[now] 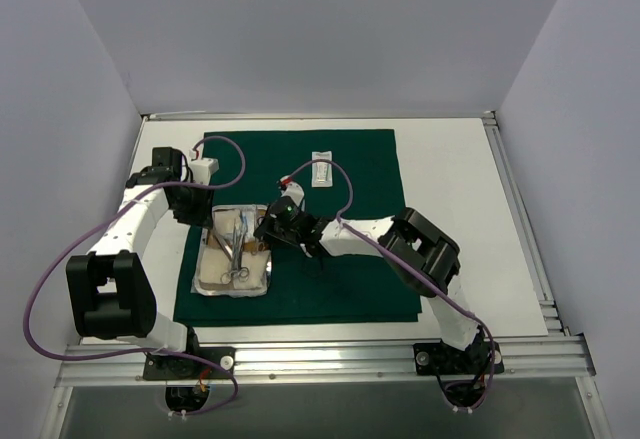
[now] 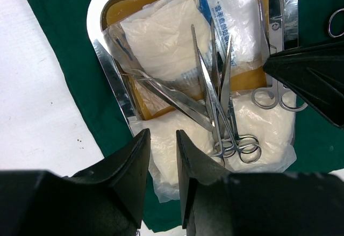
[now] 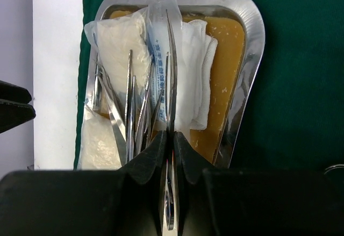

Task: Open and lay out the surgical kit
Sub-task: Pick up the medical item from the container.

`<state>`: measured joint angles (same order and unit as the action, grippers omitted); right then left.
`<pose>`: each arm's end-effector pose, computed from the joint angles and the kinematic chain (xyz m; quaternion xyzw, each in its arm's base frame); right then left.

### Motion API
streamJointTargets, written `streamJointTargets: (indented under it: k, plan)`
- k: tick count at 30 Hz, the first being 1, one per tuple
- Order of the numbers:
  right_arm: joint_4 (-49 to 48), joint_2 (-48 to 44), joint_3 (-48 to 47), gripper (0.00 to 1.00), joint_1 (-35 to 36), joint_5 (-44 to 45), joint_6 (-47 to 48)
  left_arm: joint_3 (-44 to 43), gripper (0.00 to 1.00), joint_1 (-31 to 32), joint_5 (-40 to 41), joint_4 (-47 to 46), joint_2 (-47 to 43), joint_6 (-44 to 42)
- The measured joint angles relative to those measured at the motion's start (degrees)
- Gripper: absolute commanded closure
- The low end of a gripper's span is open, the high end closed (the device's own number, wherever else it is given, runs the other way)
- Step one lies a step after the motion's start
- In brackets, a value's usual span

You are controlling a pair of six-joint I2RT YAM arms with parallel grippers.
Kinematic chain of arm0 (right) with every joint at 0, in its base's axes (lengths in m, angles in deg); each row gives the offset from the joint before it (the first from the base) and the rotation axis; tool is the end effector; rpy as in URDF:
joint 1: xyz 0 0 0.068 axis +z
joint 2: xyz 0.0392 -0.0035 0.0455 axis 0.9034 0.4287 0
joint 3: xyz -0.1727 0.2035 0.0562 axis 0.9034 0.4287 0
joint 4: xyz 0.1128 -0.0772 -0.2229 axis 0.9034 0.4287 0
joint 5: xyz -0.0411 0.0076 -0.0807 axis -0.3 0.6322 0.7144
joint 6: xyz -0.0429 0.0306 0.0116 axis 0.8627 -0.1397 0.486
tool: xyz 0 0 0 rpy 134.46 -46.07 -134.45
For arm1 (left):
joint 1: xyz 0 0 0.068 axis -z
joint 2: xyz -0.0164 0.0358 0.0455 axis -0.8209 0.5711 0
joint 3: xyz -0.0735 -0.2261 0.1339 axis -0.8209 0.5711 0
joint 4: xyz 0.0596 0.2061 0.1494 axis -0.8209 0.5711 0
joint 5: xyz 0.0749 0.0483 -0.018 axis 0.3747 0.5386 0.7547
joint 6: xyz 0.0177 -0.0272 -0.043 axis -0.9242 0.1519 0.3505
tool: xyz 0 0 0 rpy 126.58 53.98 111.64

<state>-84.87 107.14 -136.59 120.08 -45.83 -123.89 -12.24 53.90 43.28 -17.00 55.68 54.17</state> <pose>0.2632 0.3824 0.1676 -0.0082 0.8254 0.4607 0.3262 0.2943 -0.0023 0.2456 0.1190 0.9659 -0.0992 0.2073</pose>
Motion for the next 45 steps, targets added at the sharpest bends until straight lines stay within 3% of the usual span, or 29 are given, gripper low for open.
streamJointTargets:
  k: [18,28,33,37,45]
  plan:
    - [-18.1,-8.5,8.6,1.00,-0.3,-5.8,7.6,-2.2,0.60,-0.3,-16.5,9.4,-1.8,-10.6]
    - [-21.4,-16.2,10.1,1.00,-0.3,-5.8,11.6,-8.2,0.54,-0.8,-27.2,19.1,-4.2,-19.3]
    - [-23.1,-19.7,12.0,1.00,-0.3,-5.9,14.1,-10.1,0.62,-1.2,-29.4,21.2,-4.3,-19.8]
    - [-23.7,-21.9,14.6,1.00,-0.3,-6.9,16.7,-14.5,0.63,-2.8,-33.3,22.7,-4.6,-20.9]
    - [-25.3,-25.1,16.5,1.00,-0.1,-11.2,21.3,-18.0,0.55,-3.5,-43.8,24.5,-5.2,-22.9]
